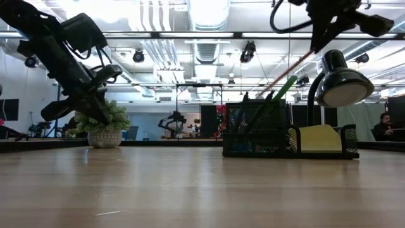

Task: Pick and place office supplies into organizer
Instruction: Put the right orange pencil into the black mesh organizer, then put the orange pencil into black mesh organizer

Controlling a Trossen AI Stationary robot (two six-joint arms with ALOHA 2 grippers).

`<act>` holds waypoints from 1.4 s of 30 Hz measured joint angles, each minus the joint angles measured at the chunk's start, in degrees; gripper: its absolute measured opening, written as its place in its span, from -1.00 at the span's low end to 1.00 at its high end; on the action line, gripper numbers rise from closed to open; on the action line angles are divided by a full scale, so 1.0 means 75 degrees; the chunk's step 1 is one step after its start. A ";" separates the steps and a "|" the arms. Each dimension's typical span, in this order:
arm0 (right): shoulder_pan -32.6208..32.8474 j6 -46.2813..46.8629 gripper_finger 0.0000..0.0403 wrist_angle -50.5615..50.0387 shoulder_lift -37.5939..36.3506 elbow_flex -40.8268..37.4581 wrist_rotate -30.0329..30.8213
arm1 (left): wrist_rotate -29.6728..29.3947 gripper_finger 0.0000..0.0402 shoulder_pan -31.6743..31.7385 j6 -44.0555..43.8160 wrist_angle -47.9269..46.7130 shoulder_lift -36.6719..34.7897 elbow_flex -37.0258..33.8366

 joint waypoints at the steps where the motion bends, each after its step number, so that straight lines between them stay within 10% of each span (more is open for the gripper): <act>1: 0.0001 0.0001 -0.86 -0.0002 0.0076 -0.0010 -0.0110 | 0.0000 -1.00 0.0000 0.0000 0.0000 0.0000 0.0000; 23: -0.0002 0.0210 -0.83 0.0067 0.1492 0.0446 -0.0552 | 0.0032 -1.00 0.0003 0.0023 -0.0006 0.0000 0.0000; 42: 0.0019 0.1049 0.04 0.0079 0.2389 0.1621 -0.1213 | 0.0235 -1.00 0.0000 0.0085 -0.0009 0.0000 -0.0203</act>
